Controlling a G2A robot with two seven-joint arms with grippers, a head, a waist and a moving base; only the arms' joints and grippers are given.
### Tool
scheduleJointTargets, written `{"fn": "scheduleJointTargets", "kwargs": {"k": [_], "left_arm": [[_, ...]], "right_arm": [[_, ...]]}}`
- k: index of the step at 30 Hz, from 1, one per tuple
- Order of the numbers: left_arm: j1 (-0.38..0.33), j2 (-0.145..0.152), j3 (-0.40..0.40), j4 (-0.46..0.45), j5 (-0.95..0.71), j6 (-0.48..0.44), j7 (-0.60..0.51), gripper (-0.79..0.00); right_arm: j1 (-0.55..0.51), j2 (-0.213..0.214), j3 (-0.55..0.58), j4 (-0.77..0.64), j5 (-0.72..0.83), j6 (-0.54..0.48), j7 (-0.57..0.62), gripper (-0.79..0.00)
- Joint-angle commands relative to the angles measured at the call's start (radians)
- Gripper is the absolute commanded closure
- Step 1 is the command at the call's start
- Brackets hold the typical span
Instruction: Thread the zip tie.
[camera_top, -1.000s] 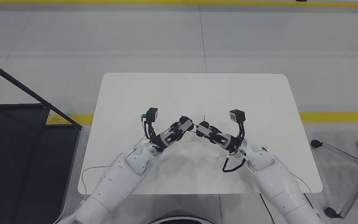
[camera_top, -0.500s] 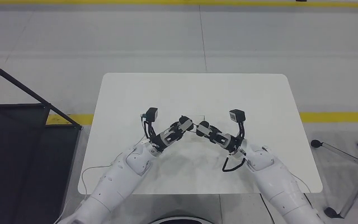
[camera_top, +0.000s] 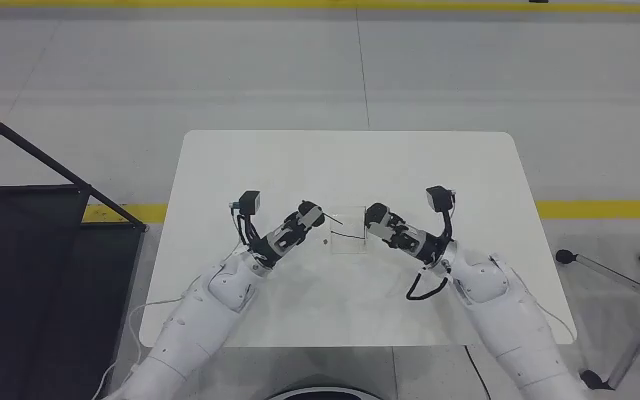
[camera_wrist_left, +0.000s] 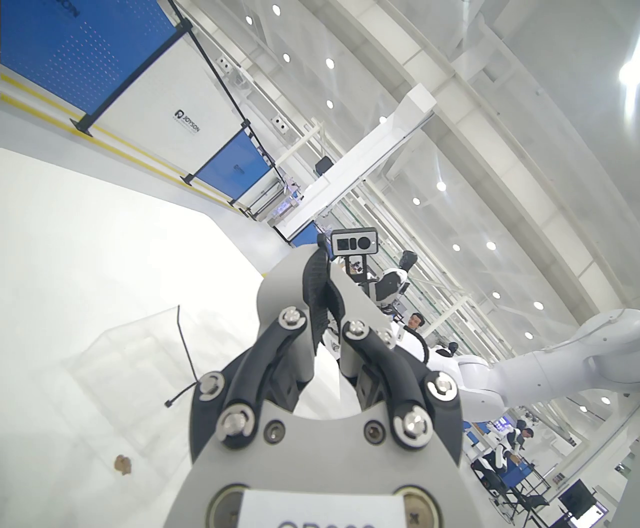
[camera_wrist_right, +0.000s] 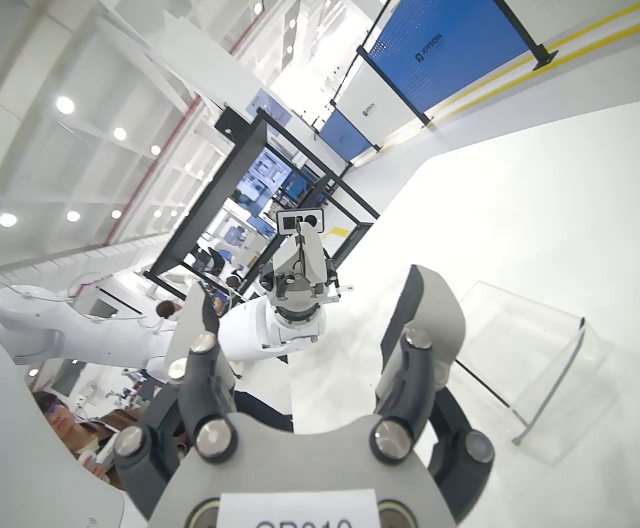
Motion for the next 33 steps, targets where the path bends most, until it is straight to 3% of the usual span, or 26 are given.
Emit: {"fn": "scheduleJointTargets", "kwargs": {"k": [1, 4, 14, 17, 20, 25, 33], "left_arm": [[0.022, 0.008, -0.028, -0.015, 0.001, 0.000, -0.007, 0.000], [0.066, 0.021, -0.066, -0.041, 0.002, 0.006, -0.031, 0.000], [0.067, 0.021, -0.066, -0.043, 0.003, 0.012, -0.031, 0.000], [0.077, 0.021, -0.076, -0.068, -0.005, 0.058, -0.026, 0.000], [0.088, 0.028, -0.108, -0.083, -0.026, 0.070, -0.030, 0.000], [0.117, 0.041, -0.166, -0.126, -0.058, 0.090, -0.055, 0.000], [0.157, 0.057, -0.220, -0.189, -0.143, 0.144, -0.136, 0.000]], "right_arm": [[-0.007, 0.001, 0.005, -0.013, -0.012, 0.009, -0.009, -0.785], [-0.007, 0.001, 0.005, -0.013, -0.012, 0.009, -0.009, -0.785], [-0.007, 0.001, 0.005, -0.013, -0.012, 0.009, -0.009, -0.785], [-0.012, 0.004, 0.017, -0.069, -0.132, 0.014, -0.027, -0.785], [-0.031, 0.007, 0.021, -0.163, -0.322, 0.077, -0.051, -0.785], [-0.034, 0.006, -0.020, -0.310, -0.603, 0.268, 0.006, -0.785], [0.059, -0.021, -0.160, -0.394, -0.874, 0.516, 0.145, -0.785]]}}
